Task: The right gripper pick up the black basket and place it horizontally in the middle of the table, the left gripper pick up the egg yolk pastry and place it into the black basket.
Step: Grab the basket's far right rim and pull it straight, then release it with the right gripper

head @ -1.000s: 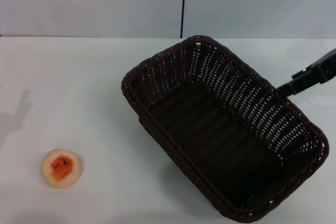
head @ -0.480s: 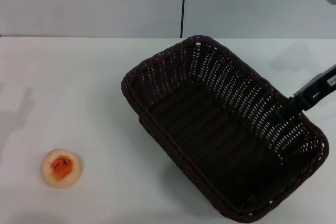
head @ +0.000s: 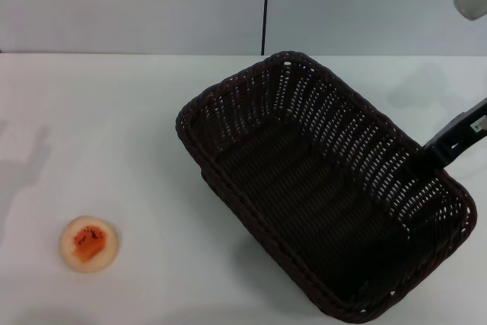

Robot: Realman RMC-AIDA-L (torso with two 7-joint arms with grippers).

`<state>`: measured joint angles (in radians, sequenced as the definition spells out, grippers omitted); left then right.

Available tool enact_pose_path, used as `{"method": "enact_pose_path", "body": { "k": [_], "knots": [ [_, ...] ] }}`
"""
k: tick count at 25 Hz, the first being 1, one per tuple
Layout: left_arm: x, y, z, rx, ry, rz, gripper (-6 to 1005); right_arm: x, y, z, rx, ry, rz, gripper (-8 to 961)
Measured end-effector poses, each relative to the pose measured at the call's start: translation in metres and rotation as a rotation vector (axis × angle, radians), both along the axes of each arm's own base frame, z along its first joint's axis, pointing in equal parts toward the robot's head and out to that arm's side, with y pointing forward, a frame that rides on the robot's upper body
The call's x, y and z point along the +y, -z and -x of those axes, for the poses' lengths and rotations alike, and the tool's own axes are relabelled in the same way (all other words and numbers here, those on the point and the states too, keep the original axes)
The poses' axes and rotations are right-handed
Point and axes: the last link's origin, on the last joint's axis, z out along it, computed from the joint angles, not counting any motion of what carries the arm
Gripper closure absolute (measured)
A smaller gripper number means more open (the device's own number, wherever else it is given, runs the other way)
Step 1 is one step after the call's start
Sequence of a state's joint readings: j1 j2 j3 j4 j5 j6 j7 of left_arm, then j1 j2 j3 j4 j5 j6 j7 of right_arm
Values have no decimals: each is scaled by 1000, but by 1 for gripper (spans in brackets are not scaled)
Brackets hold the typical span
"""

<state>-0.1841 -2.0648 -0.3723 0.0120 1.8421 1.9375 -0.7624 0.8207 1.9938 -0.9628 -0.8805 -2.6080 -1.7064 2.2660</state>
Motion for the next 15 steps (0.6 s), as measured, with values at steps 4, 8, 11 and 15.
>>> {"method": "enact_pose_path", "body": {
  "k": [4, 8, 11, 15],
  "knots": [
    [1, 4, -2, -11, 7, 12, 185, 1, 0, 0, 4, -5, -5, 541],
    [1, 4, -2, -12, 4, 17, 184, 0, -1, -1, 9, -2, -8, 699],
    [1, 5, -2, -12, 3, 18, 184, 0, -1, -2, 12, 0, -9, 758],
    [2, 5, -2, -12, 2, 19, 185, 1, -6, -1, 37, 2, -32, 797]
  ]
}}
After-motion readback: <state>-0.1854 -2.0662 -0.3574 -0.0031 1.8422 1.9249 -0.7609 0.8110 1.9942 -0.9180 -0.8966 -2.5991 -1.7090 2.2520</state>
